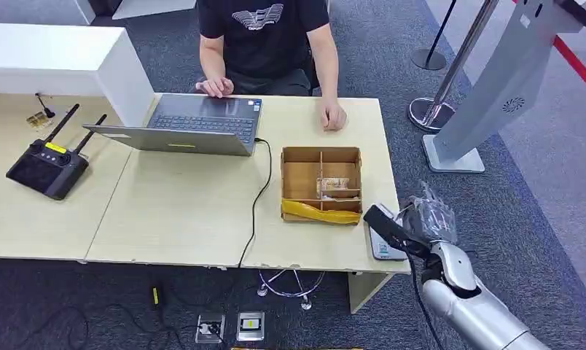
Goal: Pass the card to the sensor for recognition and then transmit it.
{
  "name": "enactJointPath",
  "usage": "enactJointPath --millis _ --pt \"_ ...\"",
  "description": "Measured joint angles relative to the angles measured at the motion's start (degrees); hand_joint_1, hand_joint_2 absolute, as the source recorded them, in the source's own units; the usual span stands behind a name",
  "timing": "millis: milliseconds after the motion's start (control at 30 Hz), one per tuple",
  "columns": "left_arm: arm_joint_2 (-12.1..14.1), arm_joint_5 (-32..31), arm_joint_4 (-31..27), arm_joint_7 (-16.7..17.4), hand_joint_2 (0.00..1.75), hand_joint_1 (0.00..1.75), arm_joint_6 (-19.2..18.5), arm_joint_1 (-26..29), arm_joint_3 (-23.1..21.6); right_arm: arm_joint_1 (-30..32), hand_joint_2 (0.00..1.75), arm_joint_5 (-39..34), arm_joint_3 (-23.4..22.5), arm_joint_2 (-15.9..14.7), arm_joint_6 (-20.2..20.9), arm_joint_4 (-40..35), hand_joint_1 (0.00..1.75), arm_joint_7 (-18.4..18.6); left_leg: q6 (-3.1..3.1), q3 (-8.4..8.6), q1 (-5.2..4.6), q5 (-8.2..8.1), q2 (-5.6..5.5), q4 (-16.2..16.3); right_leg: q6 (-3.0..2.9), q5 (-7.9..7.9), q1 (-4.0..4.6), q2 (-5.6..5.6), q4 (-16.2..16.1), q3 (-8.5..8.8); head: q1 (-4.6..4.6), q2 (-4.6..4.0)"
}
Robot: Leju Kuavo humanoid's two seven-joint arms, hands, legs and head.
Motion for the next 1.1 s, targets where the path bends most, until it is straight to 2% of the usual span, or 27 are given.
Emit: enactJointPath --millis 267,567,1100 --pt "0.0 0.52 0.0 0.0 0.0 0.0 0.0 0.0 -0.02 1.05 1.75 -2.1 1.22 1.2 -0.88 2.34 1.75 0.07 0.0 0.0 0.0 0.0 0.0 0.0 0.0 0.0 0.0 0.01 0.0 0.0 0.0 0.0" --pt "0.0 0.65 0.0 0.0 0.0 0.0 0.0 0.0 -0.11 1.01 1.75 -4.52 1.18 2.36 -3.19 7.02 1.75 -1.99 0.0 0.01 0.0 0.0 0.0 0.0 0.0 0.0 0.0 0.0 0.0 0.01 0.0 0.0" --pt "0.0 1.02 0.0 -0.44 0.0 0.0 0.0 0.01 -0.17 0.48 1.75 -4.42 0.63 3.8 -4.31 12.81 1.75 -3.78 -0.01 0.1 0.0 0.02 0.01 0.0 0.0 0.03 0.0 0.04 0.0 0.08 0.0 0.0"
